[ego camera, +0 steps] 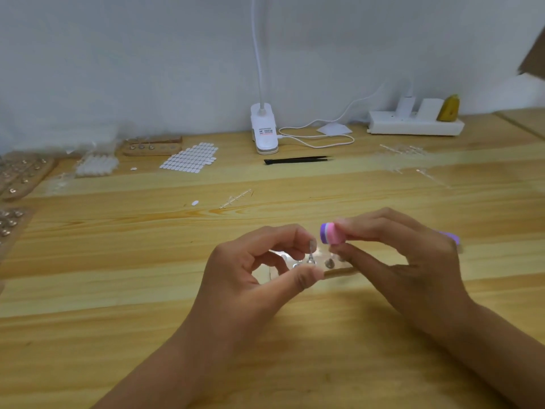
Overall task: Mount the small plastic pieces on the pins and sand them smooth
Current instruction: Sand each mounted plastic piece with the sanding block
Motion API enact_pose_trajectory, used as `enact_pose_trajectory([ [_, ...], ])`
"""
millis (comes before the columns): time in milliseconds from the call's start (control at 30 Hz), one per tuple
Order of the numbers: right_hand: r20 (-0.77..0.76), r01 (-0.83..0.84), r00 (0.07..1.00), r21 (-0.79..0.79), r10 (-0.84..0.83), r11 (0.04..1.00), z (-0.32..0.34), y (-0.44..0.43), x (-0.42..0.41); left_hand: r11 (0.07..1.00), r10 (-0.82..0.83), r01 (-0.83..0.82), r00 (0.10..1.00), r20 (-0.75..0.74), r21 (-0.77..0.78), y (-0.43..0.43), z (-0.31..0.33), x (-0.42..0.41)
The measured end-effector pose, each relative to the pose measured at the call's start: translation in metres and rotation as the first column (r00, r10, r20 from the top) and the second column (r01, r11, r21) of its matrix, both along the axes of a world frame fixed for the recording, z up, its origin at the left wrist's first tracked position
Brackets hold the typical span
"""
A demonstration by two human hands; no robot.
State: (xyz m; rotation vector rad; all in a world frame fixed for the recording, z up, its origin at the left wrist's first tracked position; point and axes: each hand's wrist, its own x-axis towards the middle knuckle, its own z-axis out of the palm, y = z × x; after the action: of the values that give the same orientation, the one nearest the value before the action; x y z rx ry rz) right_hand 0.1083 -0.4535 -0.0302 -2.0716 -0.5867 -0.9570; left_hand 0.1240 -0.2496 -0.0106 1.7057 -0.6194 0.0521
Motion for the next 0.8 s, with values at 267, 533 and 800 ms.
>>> enact_pose_trajectory([
  [267,0.121,0.013,0.993,-0.108,0.0,0.994,-0.001,0.0,-0.001,0.994,0.057,-0.067,0.992,0.112,0.086,0.001,0.001,-0.002],
  [533,0.089,-0.044,0.994,-0.264,0.07,0.963,-0.007,-0.003,-0.001,0.974,0.102,-0.138,0.975,0.195,0.179,0.002,0.006,-0.003],
  [800,0.058,-0.122,0.987,-0.354,0.152,0.927,-0.005,0.0,-0.001,0.972,0.116,-0.147,0.98,0.164,0.185,0.001,0.005,-0.004],
])
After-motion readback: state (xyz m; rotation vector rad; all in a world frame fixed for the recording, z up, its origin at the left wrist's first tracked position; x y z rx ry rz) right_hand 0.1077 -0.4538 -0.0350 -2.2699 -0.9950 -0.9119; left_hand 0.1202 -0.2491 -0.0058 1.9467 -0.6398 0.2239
